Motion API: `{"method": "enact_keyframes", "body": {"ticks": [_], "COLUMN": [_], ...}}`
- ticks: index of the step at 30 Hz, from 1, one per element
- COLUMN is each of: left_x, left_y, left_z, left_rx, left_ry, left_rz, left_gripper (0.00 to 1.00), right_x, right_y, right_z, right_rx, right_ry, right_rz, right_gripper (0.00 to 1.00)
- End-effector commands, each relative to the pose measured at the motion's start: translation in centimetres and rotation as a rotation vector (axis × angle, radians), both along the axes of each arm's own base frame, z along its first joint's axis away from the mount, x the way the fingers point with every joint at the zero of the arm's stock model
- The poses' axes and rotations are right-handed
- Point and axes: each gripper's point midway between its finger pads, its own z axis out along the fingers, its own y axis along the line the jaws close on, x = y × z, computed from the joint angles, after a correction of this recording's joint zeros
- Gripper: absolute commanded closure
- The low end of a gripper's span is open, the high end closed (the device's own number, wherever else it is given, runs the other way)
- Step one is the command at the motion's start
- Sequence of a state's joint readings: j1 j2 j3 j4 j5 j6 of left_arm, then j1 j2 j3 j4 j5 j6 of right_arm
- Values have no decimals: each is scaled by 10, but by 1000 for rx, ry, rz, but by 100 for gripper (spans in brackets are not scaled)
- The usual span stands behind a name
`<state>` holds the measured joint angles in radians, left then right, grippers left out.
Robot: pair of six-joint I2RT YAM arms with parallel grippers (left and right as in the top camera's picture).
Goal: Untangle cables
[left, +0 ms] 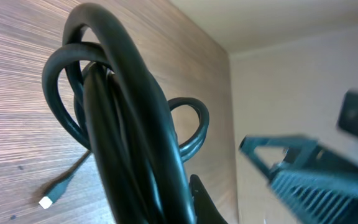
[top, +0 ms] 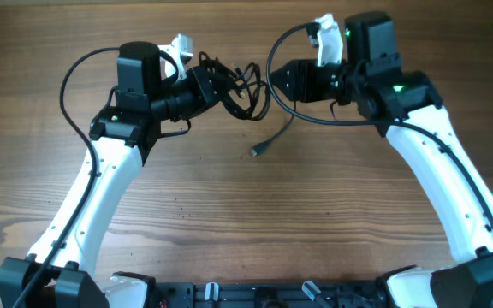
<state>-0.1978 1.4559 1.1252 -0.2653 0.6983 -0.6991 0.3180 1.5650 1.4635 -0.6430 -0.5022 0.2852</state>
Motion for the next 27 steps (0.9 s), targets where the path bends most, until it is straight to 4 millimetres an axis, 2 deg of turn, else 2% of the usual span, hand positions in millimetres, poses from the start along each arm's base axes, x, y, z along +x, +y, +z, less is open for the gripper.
{"method": "enact_keyframes", "body": {"ticks": [1,3,6,8,9,11,14,17,25,27], "left_x": [-17,-20,-16,-14,-12,-9,-9,-9,-9,-6], "left_y": [-21,-25,-19,-16,-15,-13,-13,-13,-13,-11], "left_z": [33,41,43,43,42,41,41,41,40,39], "left_rx": [-71,-95,-95,-73,-41,28,43,54,54,62], "left_ry": [-132,-172,-180,-218,-261,-361,-386,-407,-399,-396], "left_rz": [-187,-230,-216,-221,-223,-248,-260,-269,-268,-248], "left_gripper": [96,96,96,96,96,96,96,96,93,96], "right_x": [-9,-13,-18,-17,-14,-9,-6,-4,-1,1], "right_y": [8,10,14,14,12,15,23,25,26,26], "right_z": [34,33,35,34,29,18,15,20,24,26], "right_rx": [41,42,63,107,148,205,224,241,266,285], "right_ry": [-86,-80,-79,-5,86,187,212,192,203,209], "right_rz": [82,102,142,81,-13,-92,-100,-91,-116,-130], "right_gripper": [42,42,42,42,43,44,44,44,44,44]}}
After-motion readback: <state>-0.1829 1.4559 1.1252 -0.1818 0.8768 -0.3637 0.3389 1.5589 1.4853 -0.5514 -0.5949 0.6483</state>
